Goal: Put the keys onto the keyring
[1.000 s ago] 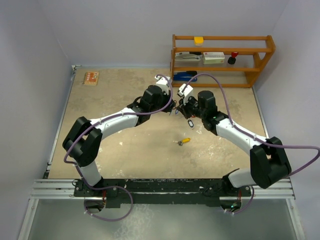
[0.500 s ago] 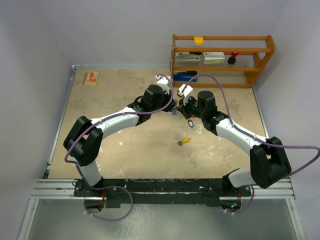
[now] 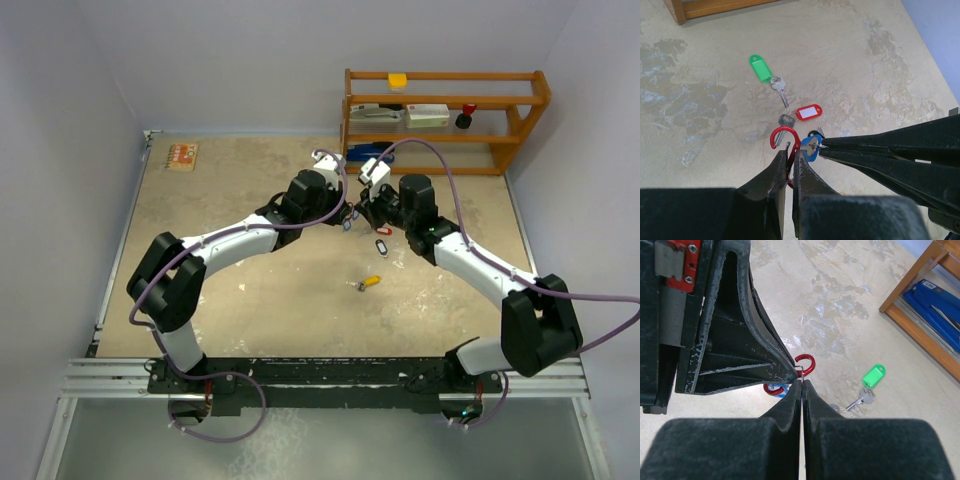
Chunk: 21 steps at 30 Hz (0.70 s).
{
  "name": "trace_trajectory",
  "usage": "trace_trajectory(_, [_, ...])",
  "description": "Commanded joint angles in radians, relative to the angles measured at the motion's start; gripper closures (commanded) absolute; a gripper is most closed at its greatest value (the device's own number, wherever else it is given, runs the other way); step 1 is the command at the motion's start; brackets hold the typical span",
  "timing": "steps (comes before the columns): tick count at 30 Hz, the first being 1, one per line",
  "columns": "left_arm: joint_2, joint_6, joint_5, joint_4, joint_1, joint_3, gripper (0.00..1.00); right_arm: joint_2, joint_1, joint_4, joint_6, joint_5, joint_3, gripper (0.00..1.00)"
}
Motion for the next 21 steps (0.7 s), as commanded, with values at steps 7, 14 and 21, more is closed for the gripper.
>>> trace_trajectory(7, [-0.045, 0.01, -0.022, 0.041, -0.006, 0.019, 1.0, -0.017, -0.004, 0.017, 0.001, -0.043, 0.038, 1.0])
trace_trajectory(14, [-0.063, 0.001, -0.047, 0.064, -0.006, 0.002, 1.0, -0.013, -0.004, 0.003, -0.013, -0.061, 0.031, 1.0])
trace_trajectory(21, [-0.064, -0.005, -0.046, 0.074, -0.006, -0.003, 1.0, -0.008, -0.004, 0.006, -0.017, -0.067, 0.02, 1.0])
